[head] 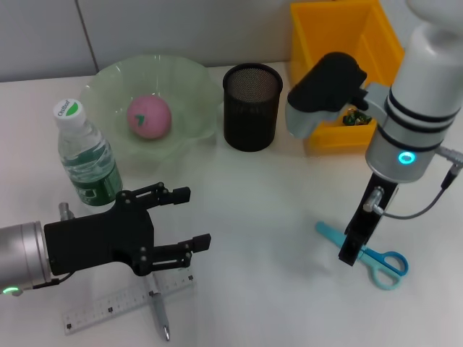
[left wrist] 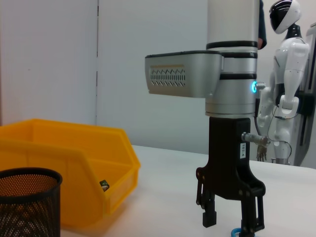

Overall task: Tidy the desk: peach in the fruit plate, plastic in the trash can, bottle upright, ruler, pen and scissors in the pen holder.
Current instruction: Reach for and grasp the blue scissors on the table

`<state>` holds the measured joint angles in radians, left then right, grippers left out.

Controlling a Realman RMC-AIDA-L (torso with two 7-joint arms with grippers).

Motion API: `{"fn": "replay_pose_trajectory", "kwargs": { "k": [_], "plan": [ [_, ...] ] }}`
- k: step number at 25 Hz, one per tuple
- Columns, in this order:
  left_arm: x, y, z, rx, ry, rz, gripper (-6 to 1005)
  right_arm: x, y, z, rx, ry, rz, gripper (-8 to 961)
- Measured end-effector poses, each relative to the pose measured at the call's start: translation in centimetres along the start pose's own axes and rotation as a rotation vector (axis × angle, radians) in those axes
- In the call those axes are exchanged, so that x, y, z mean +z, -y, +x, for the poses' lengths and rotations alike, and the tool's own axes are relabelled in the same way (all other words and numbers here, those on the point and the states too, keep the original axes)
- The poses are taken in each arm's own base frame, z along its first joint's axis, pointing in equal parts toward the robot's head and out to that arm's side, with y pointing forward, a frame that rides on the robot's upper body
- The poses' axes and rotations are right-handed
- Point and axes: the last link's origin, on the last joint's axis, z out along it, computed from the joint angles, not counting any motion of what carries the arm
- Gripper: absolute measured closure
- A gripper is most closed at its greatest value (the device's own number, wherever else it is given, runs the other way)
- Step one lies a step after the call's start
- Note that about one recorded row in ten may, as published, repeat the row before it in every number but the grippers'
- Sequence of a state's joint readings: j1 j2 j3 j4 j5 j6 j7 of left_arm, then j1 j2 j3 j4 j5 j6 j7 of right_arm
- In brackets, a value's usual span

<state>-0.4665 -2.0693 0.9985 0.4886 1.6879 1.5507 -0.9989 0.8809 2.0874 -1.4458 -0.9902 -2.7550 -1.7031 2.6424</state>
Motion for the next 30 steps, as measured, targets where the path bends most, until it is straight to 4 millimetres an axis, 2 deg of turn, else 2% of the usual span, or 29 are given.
{"fn": "replay_pose_trajectory", "kwargs": {
  "k": [4, 14, 30],
  "plan": [
    [0.0, 0.1, -0.1, 0.005, 0.003, 0.002, 195, 0.9, 0.0, 0.6, 0.023, 0.005, 0.009, 217],
    [-0.1, 0.2, -0.1, 0.009, 0.008, 0.008, 195, 1.6, -0.1, 1.5, 0.051, 0.028, 0.031, 219],
    [-0.1, 0.3, -0.2, 0.010, 0.013, 0.016, 195, 1.9, -0.4, 1.6, 0.052, 0.028, 0.046, 222]
  ]
}}
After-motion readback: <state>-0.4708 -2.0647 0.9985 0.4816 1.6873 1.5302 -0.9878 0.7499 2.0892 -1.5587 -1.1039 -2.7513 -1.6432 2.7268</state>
